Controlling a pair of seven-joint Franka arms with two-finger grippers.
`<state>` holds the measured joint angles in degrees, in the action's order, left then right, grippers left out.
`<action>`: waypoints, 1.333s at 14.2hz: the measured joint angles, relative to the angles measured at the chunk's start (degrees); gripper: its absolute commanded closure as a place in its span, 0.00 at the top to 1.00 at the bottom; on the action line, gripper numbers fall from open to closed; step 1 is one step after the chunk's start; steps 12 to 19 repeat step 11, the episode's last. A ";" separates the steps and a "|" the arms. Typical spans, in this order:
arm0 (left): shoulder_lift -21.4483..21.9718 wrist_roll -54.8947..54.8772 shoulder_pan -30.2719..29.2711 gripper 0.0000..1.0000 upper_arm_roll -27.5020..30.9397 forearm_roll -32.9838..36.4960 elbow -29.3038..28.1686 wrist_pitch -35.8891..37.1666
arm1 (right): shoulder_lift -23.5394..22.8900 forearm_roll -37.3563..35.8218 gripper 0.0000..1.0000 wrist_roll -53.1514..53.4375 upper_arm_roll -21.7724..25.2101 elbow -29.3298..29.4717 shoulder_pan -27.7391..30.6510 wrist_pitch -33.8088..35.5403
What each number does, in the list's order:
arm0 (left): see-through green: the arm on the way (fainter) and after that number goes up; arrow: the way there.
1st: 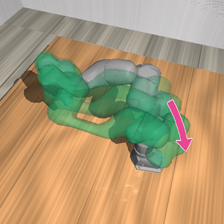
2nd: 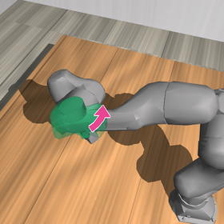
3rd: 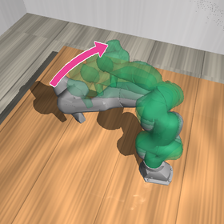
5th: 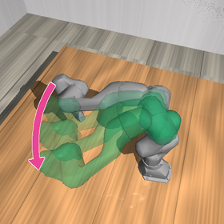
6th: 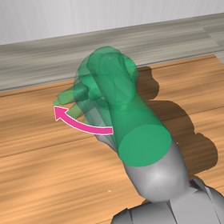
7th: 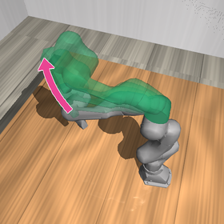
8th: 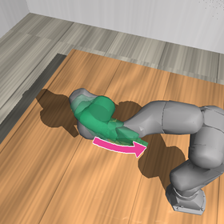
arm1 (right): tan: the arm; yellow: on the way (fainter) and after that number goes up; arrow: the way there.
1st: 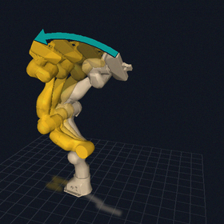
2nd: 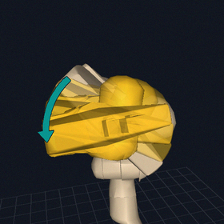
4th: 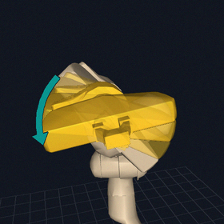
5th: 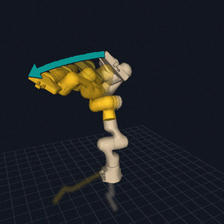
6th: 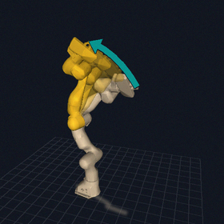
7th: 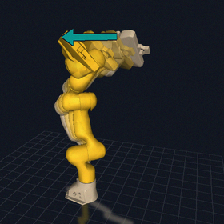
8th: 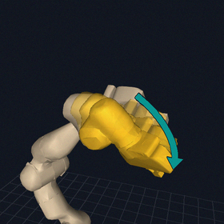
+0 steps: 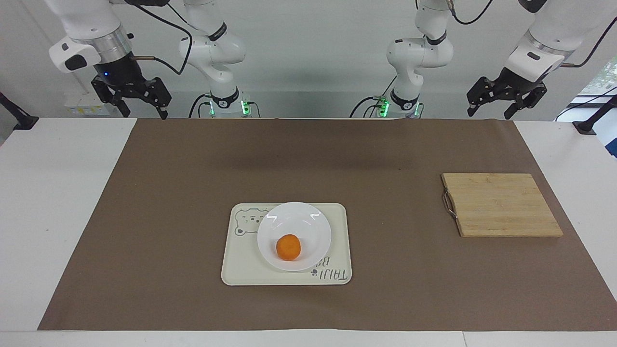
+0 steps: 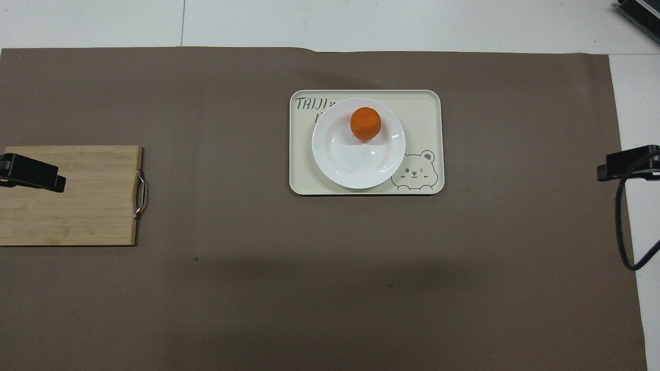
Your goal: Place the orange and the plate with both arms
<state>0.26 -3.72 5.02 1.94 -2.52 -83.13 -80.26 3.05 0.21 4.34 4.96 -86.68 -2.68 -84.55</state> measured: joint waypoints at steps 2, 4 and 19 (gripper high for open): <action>0.00 0.00 -0.03 1.00 0.01 0.00 0.00 -0.67 | 1.83 -0.03 1.00 1.59 -0.32 -2.16 -0.02 0.10; 0.00 0.00 -0.03 1.00 0.01 0.00 -0.01 -0.90 | 2.99 -0.03 1.00 3.35 -0.62 -4.11 -0.03 0.07; 0.00 0.00 -0.03 1.00 0.01 0.00 -0.09 -0.93 | 2.79 -0.03 1.00 4.26 -0.55 -5.55 0.09 -1.81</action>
